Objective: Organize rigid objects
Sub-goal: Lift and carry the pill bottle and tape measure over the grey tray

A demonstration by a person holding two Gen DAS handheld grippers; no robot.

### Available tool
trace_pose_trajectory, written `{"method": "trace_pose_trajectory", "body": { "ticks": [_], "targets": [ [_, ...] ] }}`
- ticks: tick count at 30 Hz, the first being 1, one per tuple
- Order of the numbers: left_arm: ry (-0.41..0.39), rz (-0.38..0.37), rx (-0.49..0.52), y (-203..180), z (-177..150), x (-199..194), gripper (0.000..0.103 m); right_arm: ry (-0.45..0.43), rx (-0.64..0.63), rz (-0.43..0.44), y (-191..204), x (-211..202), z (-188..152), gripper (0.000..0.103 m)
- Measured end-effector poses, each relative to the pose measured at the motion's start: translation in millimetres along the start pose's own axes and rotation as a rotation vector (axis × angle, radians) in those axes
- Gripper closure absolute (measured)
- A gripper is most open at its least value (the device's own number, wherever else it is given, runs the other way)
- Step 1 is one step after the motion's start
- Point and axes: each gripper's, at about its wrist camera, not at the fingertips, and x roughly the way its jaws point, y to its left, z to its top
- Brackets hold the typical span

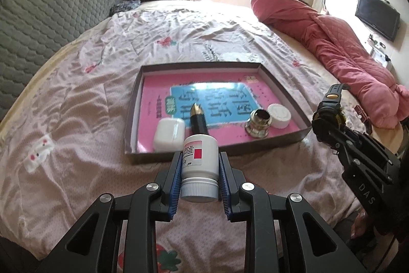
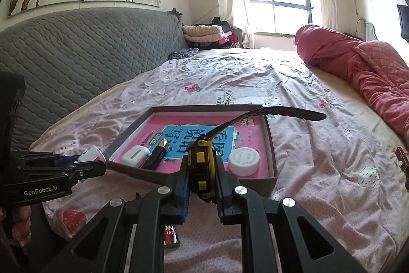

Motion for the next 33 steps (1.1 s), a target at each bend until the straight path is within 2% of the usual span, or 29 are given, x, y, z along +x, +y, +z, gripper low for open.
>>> {"method": "trace_pose_trajectory", "body": {
  "ticks": [11, 33],
  "targets": [
    [-0.043, -0.012, 0.027, -20.5, 26.8, 4.3, 0.076, -0.062, -0.053, -0.038, 2.5, -5.2, 9.9, 0.086],
    [-0.051, -0.010, -0.004, -14.0, 59.6, 27.1, 0.076, -0.134, -0.060, -0.082, -6.0, 15.3, 30.2, 0.086]
  ]
}}
